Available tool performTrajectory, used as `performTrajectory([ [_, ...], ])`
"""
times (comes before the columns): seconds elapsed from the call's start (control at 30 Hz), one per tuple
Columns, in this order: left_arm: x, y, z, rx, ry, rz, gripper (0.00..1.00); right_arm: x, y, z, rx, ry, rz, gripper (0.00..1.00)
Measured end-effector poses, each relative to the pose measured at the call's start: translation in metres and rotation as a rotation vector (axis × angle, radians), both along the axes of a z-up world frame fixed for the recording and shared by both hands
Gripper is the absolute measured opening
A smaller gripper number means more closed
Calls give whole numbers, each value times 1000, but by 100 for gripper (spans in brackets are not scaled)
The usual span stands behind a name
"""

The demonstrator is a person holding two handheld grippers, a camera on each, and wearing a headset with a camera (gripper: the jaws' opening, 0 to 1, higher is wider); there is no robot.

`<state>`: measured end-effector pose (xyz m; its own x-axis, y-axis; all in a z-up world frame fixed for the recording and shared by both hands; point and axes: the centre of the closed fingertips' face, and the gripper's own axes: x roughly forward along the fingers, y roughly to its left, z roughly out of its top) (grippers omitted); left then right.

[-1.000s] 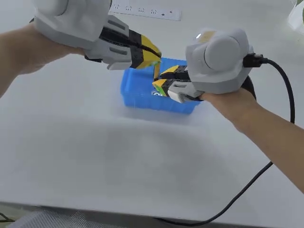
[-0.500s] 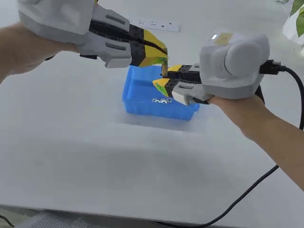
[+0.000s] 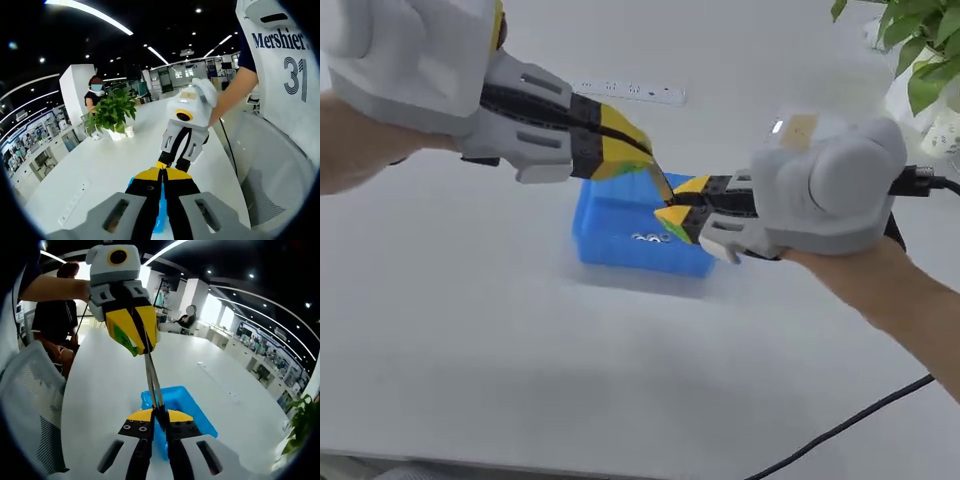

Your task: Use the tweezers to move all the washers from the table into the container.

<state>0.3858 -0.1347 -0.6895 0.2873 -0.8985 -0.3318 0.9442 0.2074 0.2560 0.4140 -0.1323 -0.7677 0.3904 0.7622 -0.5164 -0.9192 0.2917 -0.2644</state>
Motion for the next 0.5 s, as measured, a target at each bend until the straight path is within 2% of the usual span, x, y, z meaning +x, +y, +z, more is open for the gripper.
performTrajectory([
  [0.07, -6, 0, -4, 3, 10, -9, 5, -8, -2, -4, -31, 2, 21, 9],
  [0.1, -13, 0, -9, 3, 33, -21, 5, -15, -4, -8, -53, 9, 38, 9],
  [0.2, -21, 2, -22, 20, 60, -35, 5, -28, -10, -21, -116, 22, 73, 8],
  [0.3, -32, 5, -45, 81, 82, -36, 5, -39, -16, -36, -179, 42, 99, 8],
  [0.33, -34, 5, -51, 87, 91, -37, 5, -45, -18, -44, -211, 54, 116, 8],
  [0.5, -42, -2, -86, 130, 123, -28, 5, -52, -27, -72, -300, 114, 111, 8],
])
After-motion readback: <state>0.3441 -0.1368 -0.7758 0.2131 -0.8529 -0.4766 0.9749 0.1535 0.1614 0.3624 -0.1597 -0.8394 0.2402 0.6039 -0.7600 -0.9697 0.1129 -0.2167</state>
